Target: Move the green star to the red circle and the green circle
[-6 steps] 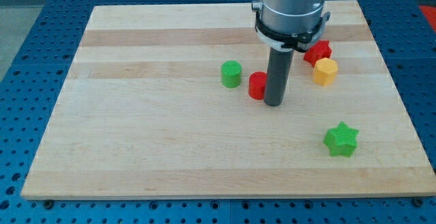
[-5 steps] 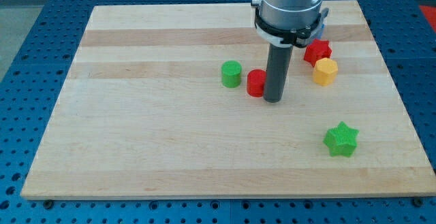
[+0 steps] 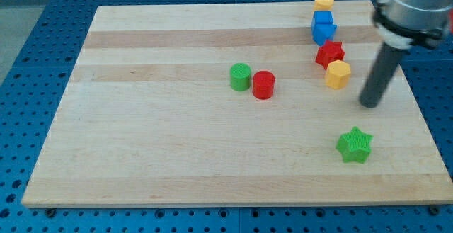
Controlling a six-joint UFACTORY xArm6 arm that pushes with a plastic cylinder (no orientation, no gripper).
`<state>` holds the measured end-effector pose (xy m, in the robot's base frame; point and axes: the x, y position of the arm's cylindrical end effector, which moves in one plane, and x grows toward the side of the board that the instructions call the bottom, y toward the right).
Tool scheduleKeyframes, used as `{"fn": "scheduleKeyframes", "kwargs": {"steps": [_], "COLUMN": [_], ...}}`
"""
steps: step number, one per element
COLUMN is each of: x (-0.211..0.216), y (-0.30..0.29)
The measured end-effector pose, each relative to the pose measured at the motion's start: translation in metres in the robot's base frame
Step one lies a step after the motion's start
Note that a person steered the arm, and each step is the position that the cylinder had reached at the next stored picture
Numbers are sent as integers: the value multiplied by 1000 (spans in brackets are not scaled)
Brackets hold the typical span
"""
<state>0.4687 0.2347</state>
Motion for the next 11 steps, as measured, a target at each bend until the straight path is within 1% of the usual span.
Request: {"fn": "scheduleKeyframes", "kwargs": {"steps": [1, 2, 3, 4, 6, 7, 8, 9, 11], "x": [47, 93, 99, 84, 45, 31, 0, -2, 11], "y": [21, 5, -49, -86, -136, -106, -97, -103, -136]}}
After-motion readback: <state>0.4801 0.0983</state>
